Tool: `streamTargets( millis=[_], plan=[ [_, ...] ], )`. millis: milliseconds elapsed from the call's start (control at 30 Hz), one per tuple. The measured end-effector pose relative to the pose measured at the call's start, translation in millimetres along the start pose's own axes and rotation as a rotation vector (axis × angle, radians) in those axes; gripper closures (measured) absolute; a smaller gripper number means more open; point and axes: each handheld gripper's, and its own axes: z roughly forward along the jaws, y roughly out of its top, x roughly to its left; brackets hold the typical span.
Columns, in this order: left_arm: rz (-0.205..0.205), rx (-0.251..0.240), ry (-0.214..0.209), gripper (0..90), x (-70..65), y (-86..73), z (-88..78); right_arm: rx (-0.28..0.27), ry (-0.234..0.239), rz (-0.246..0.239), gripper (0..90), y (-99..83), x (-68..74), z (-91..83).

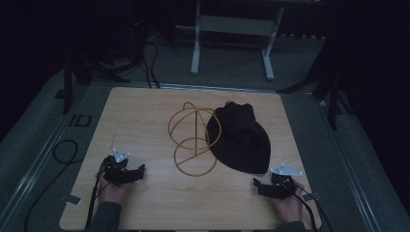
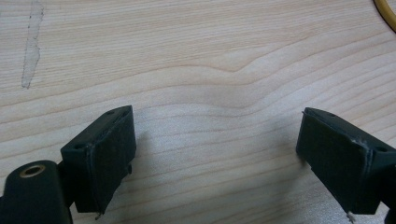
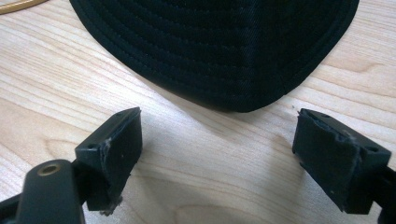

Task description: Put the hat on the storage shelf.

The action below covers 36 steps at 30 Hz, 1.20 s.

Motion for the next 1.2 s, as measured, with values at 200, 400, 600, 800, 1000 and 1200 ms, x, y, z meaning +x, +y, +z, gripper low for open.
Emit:
streamTargets(
  millis=[200,400,600,800,1000,1200],
  plan=[
    [-0.001,-0.001,0.001,12.3,-0.1,-0.1,0.1,-0.017,0.037,-0.035,28.4,-0.6,1.6,-1.8],
    [0.0,-0.001,0.0,12.3,-0.1,-0.1,0.0,-0.024,0.032,-0.031,32.7,-0.6,1.6,-1.9],
    [0.001,-0.001,0.0,12.3,0.0,0.0,0.0,-0.02,-0.006,-0.017,37.3,0.3,6.2,-3.2],
    [0.0,-0.001,0.0,12.3,-0.1,-0.1,0.1,-0.005,0.024,0.044,51.1,1.6,-1.5,-7.3],
    [0.0,-0.001,0.0,12.3,-0.1,0.0,0.0,0.007,0.029,0.013,55.9,5.1,-3.7,-16.2],
    [0.0,-0.002,0.001,12.3,-0.1,-0.2,0.0,0.0,0.04,-0.009,59.0,10.4,-4.7,-24.6]
  ],
)
